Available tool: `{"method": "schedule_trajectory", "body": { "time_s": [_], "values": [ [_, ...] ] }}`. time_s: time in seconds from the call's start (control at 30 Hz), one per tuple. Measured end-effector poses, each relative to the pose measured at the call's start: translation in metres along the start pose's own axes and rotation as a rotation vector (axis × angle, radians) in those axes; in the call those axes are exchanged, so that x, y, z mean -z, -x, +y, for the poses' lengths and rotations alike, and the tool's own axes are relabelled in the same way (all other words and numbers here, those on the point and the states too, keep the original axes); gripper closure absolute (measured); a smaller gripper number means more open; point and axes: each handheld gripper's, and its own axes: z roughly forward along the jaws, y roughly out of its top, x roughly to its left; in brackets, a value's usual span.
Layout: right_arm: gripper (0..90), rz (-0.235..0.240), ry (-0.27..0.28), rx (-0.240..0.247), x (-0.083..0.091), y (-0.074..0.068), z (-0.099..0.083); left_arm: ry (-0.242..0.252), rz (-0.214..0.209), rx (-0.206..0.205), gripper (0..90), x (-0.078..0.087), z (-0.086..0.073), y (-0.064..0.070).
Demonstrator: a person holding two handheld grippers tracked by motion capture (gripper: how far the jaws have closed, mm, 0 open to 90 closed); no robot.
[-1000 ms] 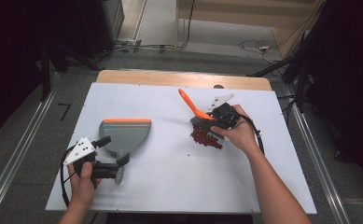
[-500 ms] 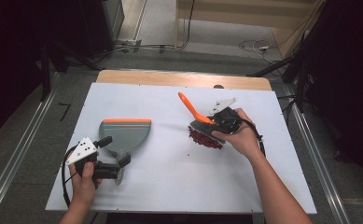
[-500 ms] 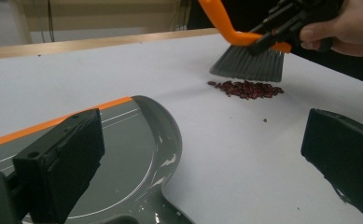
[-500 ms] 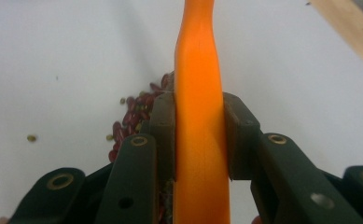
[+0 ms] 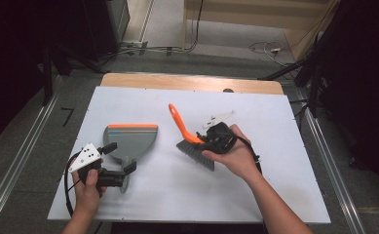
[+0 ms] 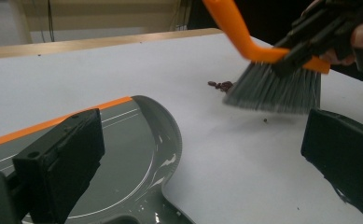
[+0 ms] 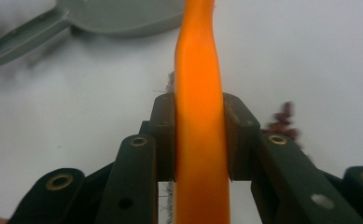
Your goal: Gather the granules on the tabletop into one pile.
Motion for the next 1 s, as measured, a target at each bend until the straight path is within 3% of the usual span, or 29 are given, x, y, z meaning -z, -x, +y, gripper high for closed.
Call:
{"method": "schedule_trajectory", "body": {
  "time_s": [0.1, 0.2, 0.23, 0.3, 0.37, 0.53, 0.73, 0.87, 1.0],
  "values": [
    [68.1, -0.002, -0.046, 0.006, -0.015, -0.004, -0.006, -0.001, 0.001, 0.000, 0.0, 0.000, 0.000, 0.000],
    [68.0, -0.046, -0.051, -0.004, -0.020, 0.006, -0.011, 0.002, 0.004, 0.002, 0.0, 0.001, 0.000, -0.001],
    [68.0, -0.053, -0.039, -0.026, -0.018, 0.012, -0.012, 0.003, 0.004, 0.003, 0.0, 0.001, 0.000, -0.001],
    [68.1, -0.138, -0.036, -0.009, -0.015, 0.016, -0.012, 0.003, 0.004, 0.005, 0.0, 0.001, -0.001, -0.002],
    [68.1, -0.179, -0.034, 0.003, -0.010, 0.021, -0.012, 0.002, 0.005, 0.004, 0.0, 0.000, -0.001, -0.002],
    [68.1, -0.188, 0.023, -0.025, 0.005, 0.031, -0.011, -0.005, 0.003, -0.001, 0.0, -0.001, -0.001, -0.001],
    [68.1, -0.181, 0.082, -0.098, 0.009, 0.031, -0.005, -0.004, 0.000, 0.000, 0.0, -0.002, -0.001, 0.000],
    [68.1, -0.154, 0.096, -0.175, -0.004, 0.028, 0.002, -0.010, 0.001, -0.004, 0.0, -0.003, -0.001, 0.000],
    [68.1, -0.171, 0.091, -0.272, -0.023, 0.030, 0.012, -0.007, -0.002, -0.003, 0.0, -0.002, -0.001, 0.000]
  ]
}}
